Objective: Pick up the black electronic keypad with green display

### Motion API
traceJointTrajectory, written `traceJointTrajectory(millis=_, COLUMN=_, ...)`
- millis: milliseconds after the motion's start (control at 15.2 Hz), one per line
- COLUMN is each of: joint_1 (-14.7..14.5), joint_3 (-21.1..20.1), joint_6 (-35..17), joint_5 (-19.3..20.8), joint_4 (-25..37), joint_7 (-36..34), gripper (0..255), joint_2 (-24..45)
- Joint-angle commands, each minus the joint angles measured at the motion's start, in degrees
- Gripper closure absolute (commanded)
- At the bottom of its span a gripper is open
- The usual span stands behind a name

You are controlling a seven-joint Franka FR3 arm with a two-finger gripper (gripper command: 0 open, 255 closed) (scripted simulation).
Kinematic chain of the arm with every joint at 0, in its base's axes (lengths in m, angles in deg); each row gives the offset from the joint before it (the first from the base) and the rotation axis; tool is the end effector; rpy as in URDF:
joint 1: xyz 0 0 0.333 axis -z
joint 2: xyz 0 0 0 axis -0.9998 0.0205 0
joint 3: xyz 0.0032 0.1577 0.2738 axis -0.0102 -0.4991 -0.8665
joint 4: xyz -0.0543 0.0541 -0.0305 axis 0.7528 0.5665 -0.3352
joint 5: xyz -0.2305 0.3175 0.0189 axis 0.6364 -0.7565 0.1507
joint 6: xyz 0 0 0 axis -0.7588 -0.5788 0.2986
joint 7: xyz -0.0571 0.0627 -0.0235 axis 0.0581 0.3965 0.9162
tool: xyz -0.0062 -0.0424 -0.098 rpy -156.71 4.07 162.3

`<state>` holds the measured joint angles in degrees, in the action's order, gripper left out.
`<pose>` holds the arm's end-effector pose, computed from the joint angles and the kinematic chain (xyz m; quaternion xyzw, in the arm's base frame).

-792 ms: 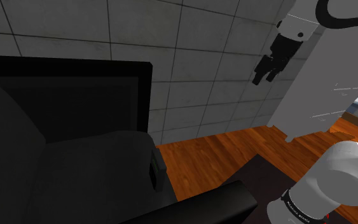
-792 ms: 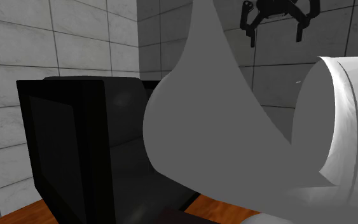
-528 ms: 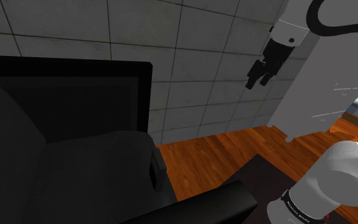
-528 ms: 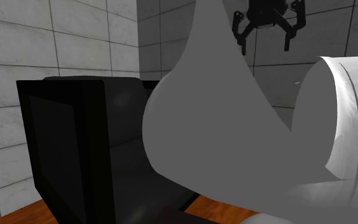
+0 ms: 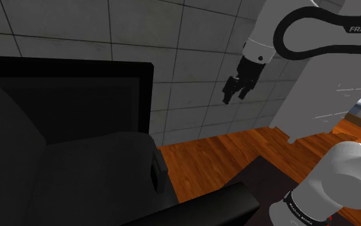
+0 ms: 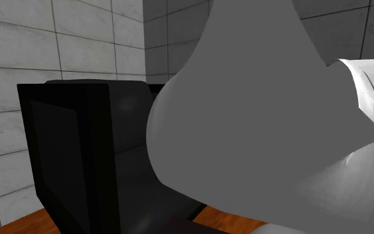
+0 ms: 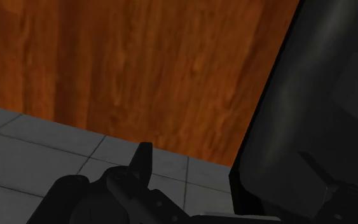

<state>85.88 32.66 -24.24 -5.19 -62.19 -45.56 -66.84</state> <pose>0.3578 0.0918 0.5389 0.9981 -0.0333 0.0507 0.0143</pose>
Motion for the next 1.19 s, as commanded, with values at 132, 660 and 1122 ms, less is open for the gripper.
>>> traceJointTrajectory(millis=132, joint_1=-1.2, joint_3=-3.8, joint_6=-5.6, joint_5=-1.5, joint_4=-0.3, joint_7=-3.8, gripper=0, joint_2=5.7)
traceJointTrajectory(millis=660, joint_1=-2.7, joint_3=-10.9, joint_6=-15.2, joint_5=-1.7, joint_4=2.7, joint_7=-11.5, gripper=0, joint_2=19.4)
traceJointTrajectory(millis=1122, joint_1=-3.8, joint_3=-16.0, joint_6=-21.8, joint_5=2.7, joint_4=8.8, joint_7=-19.9, gripper=0, joint_2=33.8)
